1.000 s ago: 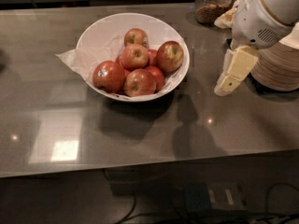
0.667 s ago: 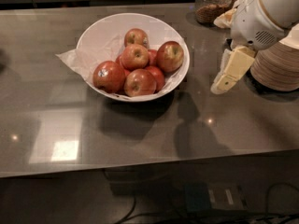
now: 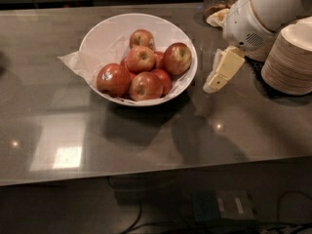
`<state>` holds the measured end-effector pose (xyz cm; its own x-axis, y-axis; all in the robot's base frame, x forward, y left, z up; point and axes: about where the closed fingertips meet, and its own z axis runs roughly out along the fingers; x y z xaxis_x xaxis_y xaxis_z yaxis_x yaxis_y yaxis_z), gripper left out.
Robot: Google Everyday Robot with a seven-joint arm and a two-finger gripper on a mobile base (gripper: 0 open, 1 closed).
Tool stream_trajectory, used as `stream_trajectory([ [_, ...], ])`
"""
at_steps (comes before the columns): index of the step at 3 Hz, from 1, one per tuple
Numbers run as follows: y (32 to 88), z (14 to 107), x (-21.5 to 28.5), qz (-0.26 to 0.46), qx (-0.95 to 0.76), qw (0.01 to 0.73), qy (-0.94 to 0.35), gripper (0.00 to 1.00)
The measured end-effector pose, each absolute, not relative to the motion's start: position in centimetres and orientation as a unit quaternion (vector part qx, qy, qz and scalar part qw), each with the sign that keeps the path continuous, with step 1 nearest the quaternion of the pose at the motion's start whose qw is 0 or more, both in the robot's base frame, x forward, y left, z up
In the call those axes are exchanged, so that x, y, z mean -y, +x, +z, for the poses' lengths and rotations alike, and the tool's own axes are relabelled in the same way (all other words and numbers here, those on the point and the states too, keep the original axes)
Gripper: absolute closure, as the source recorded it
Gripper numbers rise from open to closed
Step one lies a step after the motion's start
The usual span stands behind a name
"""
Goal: Pick apple from white bowl
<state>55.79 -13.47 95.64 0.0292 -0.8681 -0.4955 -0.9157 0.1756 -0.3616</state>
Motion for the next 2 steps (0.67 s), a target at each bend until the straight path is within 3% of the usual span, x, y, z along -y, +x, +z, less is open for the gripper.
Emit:
stream_trajectory([
  [1, 56.9, 95.2, 11.6, 0.052, -0.675, 0.33, -0.658, 0.0],
  [2, 57.7, 95.1, 10.0, 0.063, -0.656, 0.339, -0.671, 0.1],
])
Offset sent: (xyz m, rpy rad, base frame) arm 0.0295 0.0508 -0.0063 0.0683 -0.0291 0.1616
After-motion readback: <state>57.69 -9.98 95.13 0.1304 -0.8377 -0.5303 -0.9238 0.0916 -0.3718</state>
